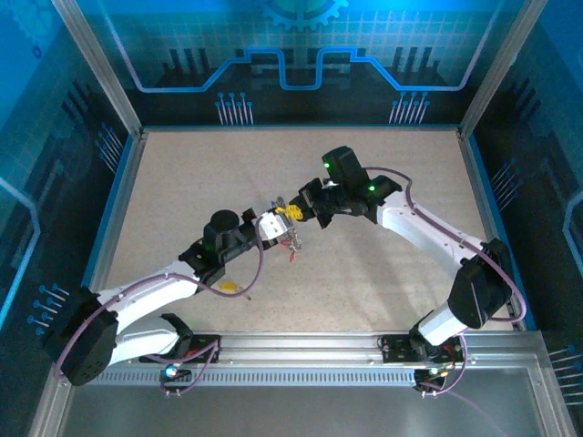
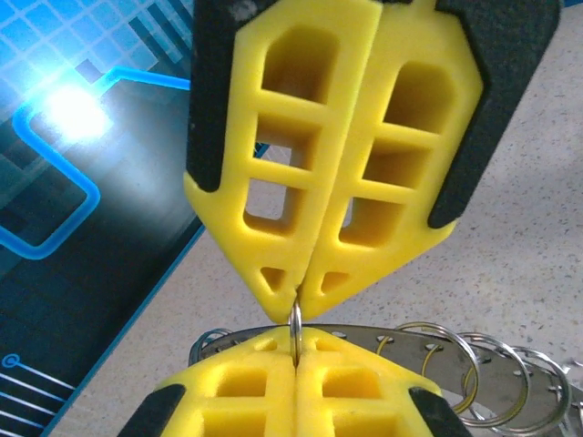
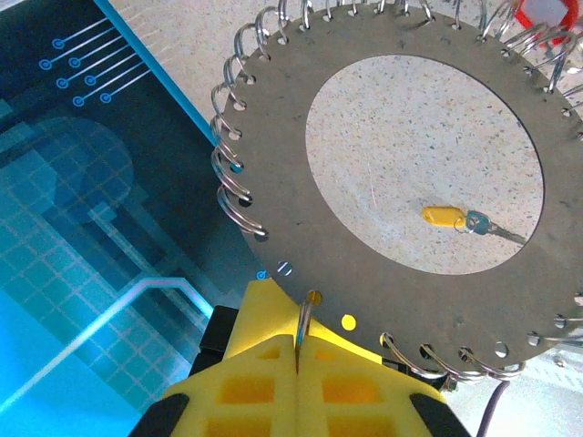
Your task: Put the keys on the keyring
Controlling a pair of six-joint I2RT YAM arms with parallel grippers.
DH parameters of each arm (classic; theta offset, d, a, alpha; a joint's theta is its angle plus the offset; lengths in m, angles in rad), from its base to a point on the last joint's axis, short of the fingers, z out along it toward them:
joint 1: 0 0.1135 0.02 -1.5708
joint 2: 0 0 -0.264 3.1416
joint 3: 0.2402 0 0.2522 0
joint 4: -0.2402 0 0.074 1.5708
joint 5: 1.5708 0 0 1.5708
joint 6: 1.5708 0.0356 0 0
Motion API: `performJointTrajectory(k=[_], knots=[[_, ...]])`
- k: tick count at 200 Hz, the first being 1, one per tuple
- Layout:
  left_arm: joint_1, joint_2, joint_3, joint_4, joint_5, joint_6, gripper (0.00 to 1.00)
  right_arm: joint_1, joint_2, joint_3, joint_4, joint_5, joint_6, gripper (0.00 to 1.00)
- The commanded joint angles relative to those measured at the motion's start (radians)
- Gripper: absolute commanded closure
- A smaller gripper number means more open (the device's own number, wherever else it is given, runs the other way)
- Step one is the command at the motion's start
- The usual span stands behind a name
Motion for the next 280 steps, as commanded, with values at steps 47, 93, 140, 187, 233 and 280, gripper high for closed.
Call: performJointTrajectory(k=[47, 93, 140, 187, 233, 280], knots=[[-0.007, -0.102, 0.029, -0.046, 0.007, -0.032, 1.0, 0.016, -0.145, -0.043, -0.086, 0.119, -0.075, 0.63], [-0.003, -0.167, 0.099, -0.268, 0.131, -0.065, 1.0, -0.032, -0.354, -0.165, 0.059, 0.372, -0.431, 0.54], [-0.004, -0.184, 0.207, -0.424, 0.34, -0.103, 1.0, -0.032, -0.507, -0.279, 0.363, 0.32, -1.364, 0.52], [-0.003, -0.188, 0.246, -0.344, 0.491, -0.178, 1.0, -0.027, -0.488, -0.188, 0.068, -0.048, -2.099, 0.63], [-0.004, -0.156, 0.275, -0.256, 0.65, -0.286, 1.0, -0.029, -0.544, -0.22, -0.032, -0.23, -2.402, 0.68], [-0.008, -0.12, 0.293, -0.176, 0.732, -0.372, 1.0, -0.028, -0.553, -0.259, 0.057, -0.224, -2.379, 0.68]])
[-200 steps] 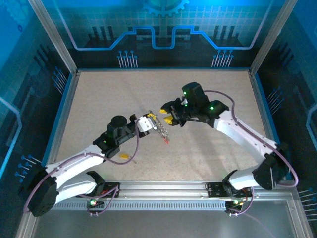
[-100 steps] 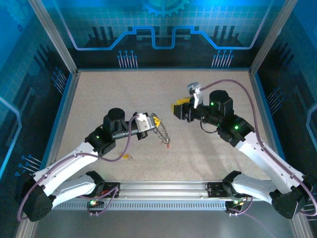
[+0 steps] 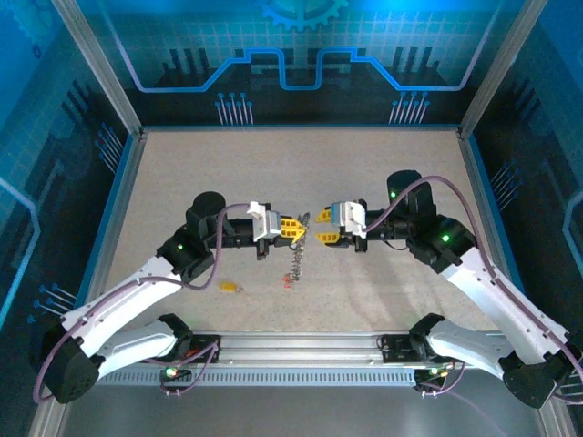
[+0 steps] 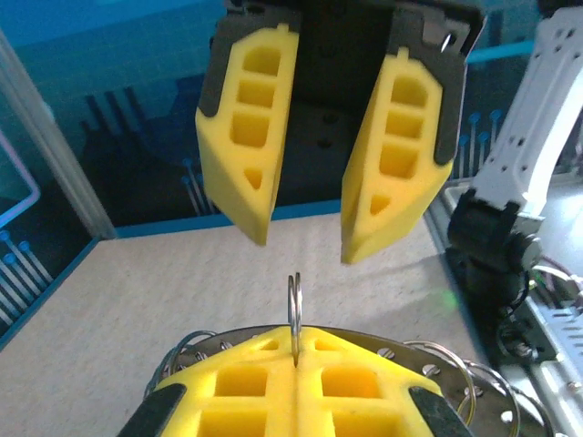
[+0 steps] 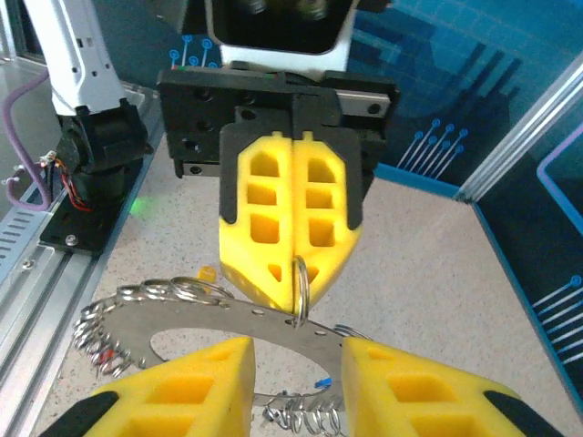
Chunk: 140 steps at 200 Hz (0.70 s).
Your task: Put the keys on the keyring
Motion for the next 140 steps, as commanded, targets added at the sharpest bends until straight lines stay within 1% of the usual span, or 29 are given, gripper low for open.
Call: performJointTrajectory(k=[1, 28, 68, 86, 109, 138, 140], knots=[[0.0, 0.009, 0.041, 0.107, 0.092, -0.068, 1.0, -0.001, -0.008, -0.027, 0.039, -0.041, -0.037, 0.68], [-0.004, 0.02, 0.042, 0.14, 0.096, -0.082, 1.0, 0.002, -0.013, -0.054, 0.101, -0.044, 0.01, 0.7], [-0.017, 0.052, 0.059, 0.173, 0.11, -0.102, 1.0, 0.003, -0.022, -0.076, 0.149, -0.059, 0.042, 0.79], [-0.023, 0.062, 0.064, 0.179, 0.11, -0.103, 1.0, 0.003, -0.04, -0.096, 0.188, -0.055, 0.064, 0.81], [-0.029, 0.07, 0.067, 0.2, 0.112, -0.109, 1.0, 0.003, -0.039, -0.101, 0.182, -0.059, 0.065, 0.81], [-0.034, 0.072, 0.075, 0.18, 0.105, -0.1, 1.0, 0.003, -0.034, -0.103, 0.185, -0.053, 0.077, 0.97], [-0.033, 0.072, 0.075, 0.177, 0.104, -0.097, 0.98, 0.003, -0.033, -0.101, 0.185, -0.052, 0.076, 0.98]])
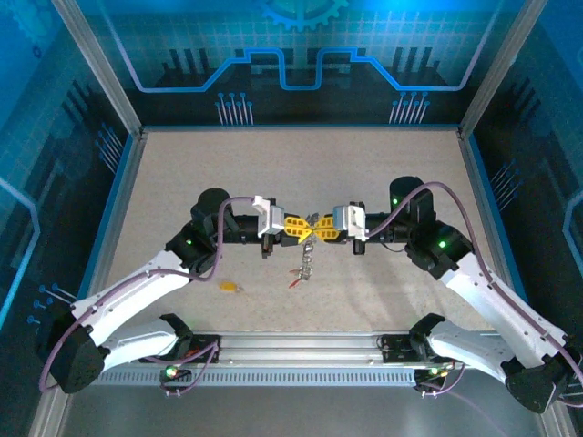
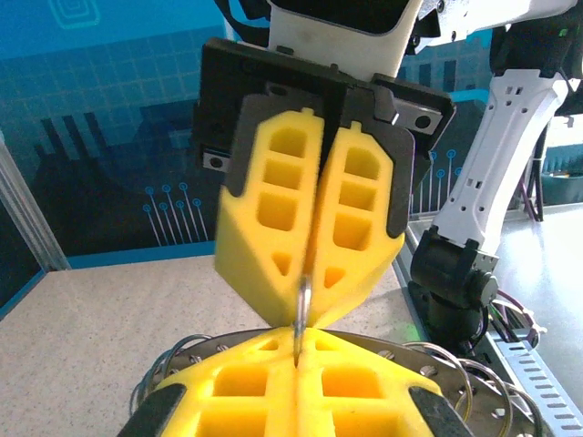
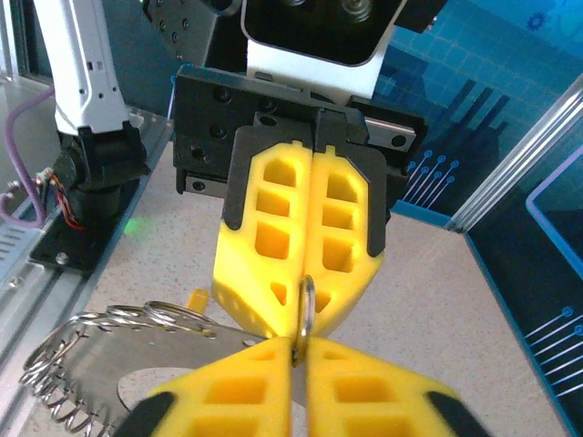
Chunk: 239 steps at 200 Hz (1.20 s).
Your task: Put the keys on the keyring
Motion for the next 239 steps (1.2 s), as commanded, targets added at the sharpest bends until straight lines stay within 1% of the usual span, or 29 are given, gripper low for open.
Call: performJointTrajectory(k=[1, 9, 27, 33, 66, 91, 104, 132, 178, 210, 239], knots=[[-0.018, 0.002, 0.054, 0.058, 0.028, 0.003, 0.97, 0.004, 0.002, -0.007, 0.033, -0.019, 0.019, 0.99], [-0.019, 0.0, 0.054, 0.043, 0.02, 0.011, 0.87, 0.003, 0.001, -0.006, 0.031, -0.01, 0.018, 1.0], [-0.019, -0.022, 0.054, -0.019, -0.012, 0.053, 0.75, 0.003, -0.001, 0.007, 0.004, 0.025, 0.009, 1.0], [-0.018, -0.032, 0.057, -0.054, -0.033, 0.07, 0.73, 0.003, -0.001, 0.017, -0.021, 0.041, 0.0, 1.0], [-0.018, -0.075, 0.112, -0.314, -0.15, 0.203, 0.72, 0.005, 0.022, 0.118, -0.217, 0.109, -0.072, 1.0], [-0.018, -0.072, 0.152, -0.408, -0.192, 0.237, 0.73, 0.013, 0.056, 0.191, -0.333, 0.173, -0.102, 1.0], [-0.019, -0.062, 0.166, -0.425, -0.191, 0.244, 0.72, 0.019, 0.062, 0.204, -0.34, 0.189, -0.101, 1.0], [-0.021, -0.04, 0.182, -0.429, -0.184, 0.244, 0.73, 0.022, 0.071, 0.213, -0.337, 0.178, -0.096, 1.0], [-0.047, 0.003, 0.224, -0.468, -0.199, 0.274, 0.73, 0.023, 0.085, 0.232, -0.348, 0.188, -0.083, 1.0], [-0.06, 0.012, 0.23, -0.486, -0.202, 0.289, 0.74, 0.023, 0.079, 0.21, -0.33, 0.183, -0.079, 1.0], [-0.06, -0.009, 0.217, -0.516, -0.217, 0.305, 0.73, 0.006, 0.068, 0.18, -0.278, 0.13, -0.027, 1.0]])
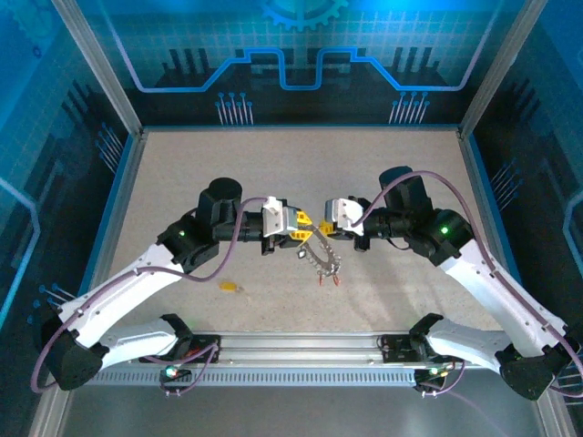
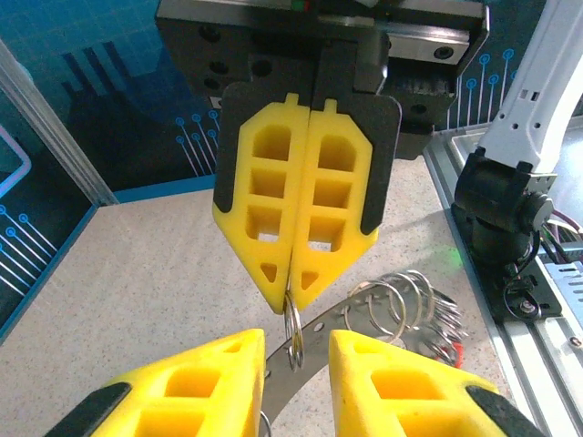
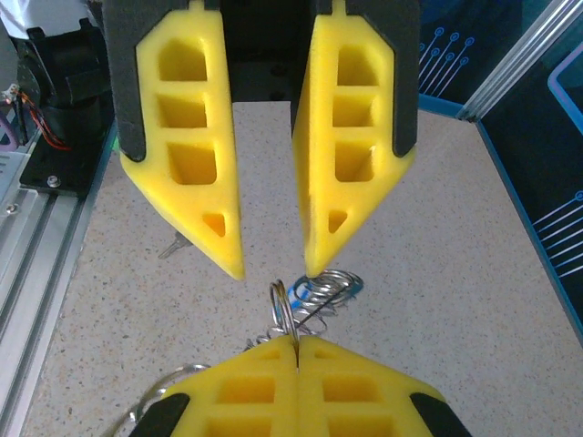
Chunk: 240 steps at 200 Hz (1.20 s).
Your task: Put the keys on the keyring
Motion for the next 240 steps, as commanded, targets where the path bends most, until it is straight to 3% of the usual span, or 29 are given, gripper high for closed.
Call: performJointTrajectory(k=[1, 58, 130, 201, 240], knots=[[-0.009, -0.016, 0.017, -0.053, -0.022, 0.037, 0.73, -0.01, -0.023, -0.009, 0.069, -0.064, 0.054, 1.0], [-0.009, -0.062, -0.003, -0.051, -0.048, 0.042, 0.72, -0.056, -0.084, -0.116, 0.293, -0.257, 0.196, 1.0], [-0.009, -0.033, 0.025, -0.014, 0.008, 0.016, 0.77, -0.055, -0.098, -0.15, 0.351, -0.27, 0.21, 1.0], [-0.011, -0.036, 0.032, 0.013, 0.043, 0.002, 0.75, -0.055, -0.092, -0.159, 0.358, -0.255, 0.213, 1.0], [-0.011, -0.031, 0.033, 0.024, 0.049, -0.003, 0.8, -0.054, -0.092, -0.165, 0.371, -0.258, 0.223, 1.0]])
